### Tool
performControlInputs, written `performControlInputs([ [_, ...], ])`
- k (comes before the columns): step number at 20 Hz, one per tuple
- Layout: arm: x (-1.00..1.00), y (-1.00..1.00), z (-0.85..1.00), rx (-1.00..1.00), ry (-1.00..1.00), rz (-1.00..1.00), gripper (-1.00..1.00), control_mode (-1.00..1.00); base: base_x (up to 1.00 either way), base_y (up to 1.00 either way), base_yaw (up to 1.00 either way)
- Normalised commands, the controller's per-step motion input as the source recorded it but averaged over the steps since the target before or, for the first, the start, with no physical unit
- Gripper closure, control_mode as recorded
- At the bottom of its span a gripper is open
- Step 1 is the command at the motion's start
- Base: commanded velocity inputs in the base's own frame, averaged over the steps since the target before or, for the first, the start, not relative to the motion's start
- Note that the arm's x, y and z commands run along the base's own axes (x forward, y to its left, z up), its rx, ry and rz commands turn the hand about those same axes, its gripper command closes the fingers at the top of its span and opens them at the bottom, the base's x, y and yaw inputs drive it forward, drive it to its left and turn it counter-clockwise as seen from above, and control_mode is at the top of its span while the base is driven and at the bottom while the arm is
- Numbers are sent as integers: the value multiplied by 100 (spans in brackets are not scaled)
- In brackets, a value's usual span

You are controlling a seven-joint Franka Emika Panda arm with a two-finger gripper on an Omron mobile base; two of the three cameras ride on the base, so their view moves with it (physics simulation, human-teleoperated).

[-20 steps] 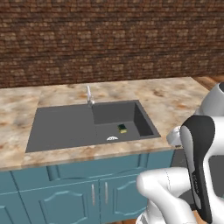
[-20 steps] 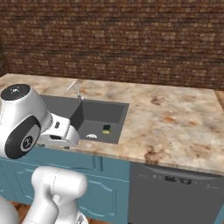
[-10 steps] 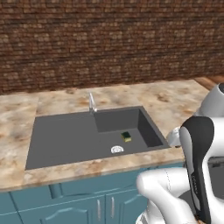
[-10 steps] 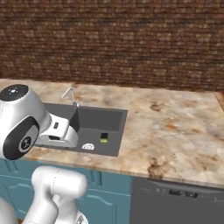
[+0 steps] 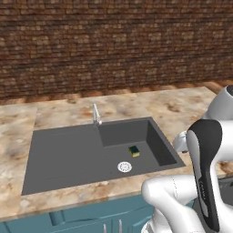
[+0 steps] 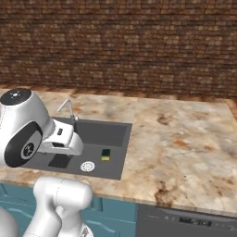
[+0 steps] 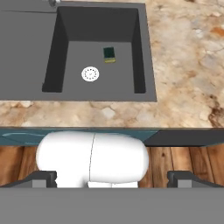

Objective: Pick up the sponge and sponge from the sink, and place them back in the cabinet, and close the cabinet doors.

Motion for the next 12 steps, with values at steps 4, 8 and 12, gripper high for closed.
performControlInputs([
  [4, 0, 0, 0, 0, 0, 0, -100, 100, 18, 0, 0],
  [8, 0, 0, 0, 0, 0, 0, -100, 100, 4, 0, 0],
  [12, 0, 0, 0, 0, 0, 0, -100, 100, 2, 0, 0],
])
